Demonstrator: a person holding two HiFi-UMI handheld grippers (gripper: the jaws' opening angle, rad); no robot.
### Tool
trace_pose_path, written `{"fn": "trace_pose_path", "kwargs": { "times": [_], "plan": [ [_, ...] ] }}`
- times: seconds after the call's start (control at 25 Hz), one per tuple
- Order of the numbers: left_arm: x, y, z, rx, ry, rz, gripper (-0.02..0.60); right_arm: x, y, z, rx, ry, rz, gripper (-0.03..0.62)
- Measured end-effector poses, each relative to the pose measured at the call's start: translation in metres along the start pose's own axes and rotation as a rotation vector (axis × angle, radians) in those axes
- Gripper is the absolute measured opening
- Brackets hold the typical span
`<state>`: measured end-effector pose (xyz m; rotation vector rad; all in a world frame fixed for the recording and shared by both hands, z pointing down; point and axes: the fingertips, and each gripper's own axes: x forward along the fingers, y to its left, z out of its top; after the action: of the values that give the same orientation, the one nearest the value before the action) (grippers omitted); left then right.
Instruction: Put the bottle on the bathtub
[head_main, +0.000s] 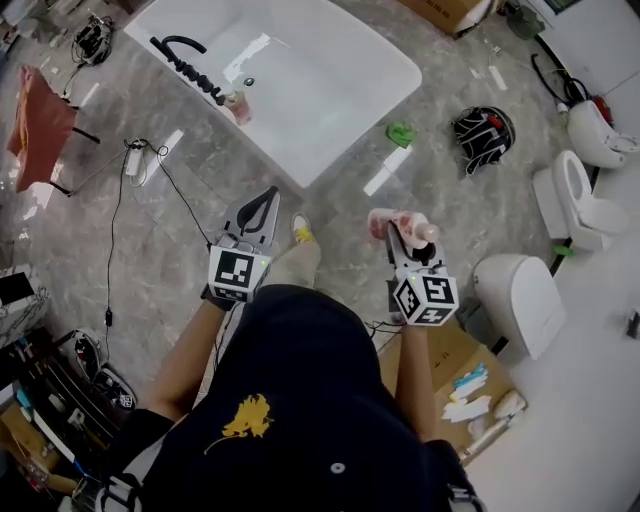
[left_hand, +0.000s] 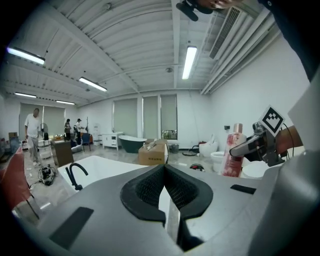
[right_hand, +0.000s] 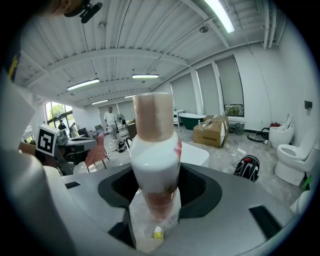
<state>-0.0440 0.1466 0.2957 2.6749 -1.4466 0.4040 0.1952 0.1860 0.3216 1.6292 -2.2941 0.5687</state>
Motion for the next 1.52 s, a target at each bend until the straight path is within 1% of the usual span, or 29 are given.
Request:
{"fn": "trace_pose_path", "kwargs": {
  "times": [0.16,0.24,0.36,0.52,0.68,0.8,0.84,0.92,1.0,1.08,1.16,1.36,1.52],
  "plan": [
    [0.037,0.032,-0.002,0.007,0.012,0.030,0.018,0.036,-0.021,0.019,-0.024,0.015,-0.020,0.221],
    [0.051,0.052,-0.002,-0.012,0.009,0.041,0.018,0.058,-0.028,0.029,-0.044,0.021,-0.038,0.221],
    [0.072,0.070,-0.005,-0.057,-0.017,0.050,0.018,0.091,-0.041,0.035,-0.055,0.026,-0.061,0.221],
    [0.101,0.089,-0.022,-0.059,-0.058,0.077,0.018,0.134,-0.059,0.039,-0.051,0.041,-0.083,0.221],
    [0.122,0.104,-0.025,-0.079,-0.085,0.084,0.018,0.179,-0.060,0.039,-0.094,0.067,-0.071,0.221],
    [0.138,0.107,-0.027,-0.088,-0.073,0.068,0.018,0.211,-0.064,0.033,-0.083,0.070,-0.062,0.221],
    [0.144,0.107,-0.031,-0.079,-0.070,0.062,0.018,0.223,-0.066,0.030,-0.071,0.071,-0.062,0.221],
    [0.153,0.109,-0.046,-0.055,-0.069,0.055,0.018,0.245,-0.069,0.021,-0.046,0.079,-0.061,0.221],
    [0.157,0.116,-0.057,-0.073,-0.055,0.061,0.018,0.267,-0.066,0.009,-0.035,0.096,-0.055,0.221],
    [0.159,0.121,-0.064,-0.102,-0.050,0.073,0.018,0.284,-0.065,-0.002,-0.042,0.118,-0.051,0.221],
    [0.163,0.123,-0.074,-0.102,-0.058,0.088,0.018,0.299,-0.068,-0.011,-0.052,0.136,-0.052,0.221],
    [0.181,0.131,-0.092,-0.139,-0.026,0.096,0.018,0.336,-0.078,-0.036,-0.067,0.157,-0.064,0.221],
    [0.203,0.131,-0.111,-0.149,-0.039,0.113,0.018,0.362,-0.086,-0.053,-0.121,0.165,-0.031,0.221]
  ]
}}
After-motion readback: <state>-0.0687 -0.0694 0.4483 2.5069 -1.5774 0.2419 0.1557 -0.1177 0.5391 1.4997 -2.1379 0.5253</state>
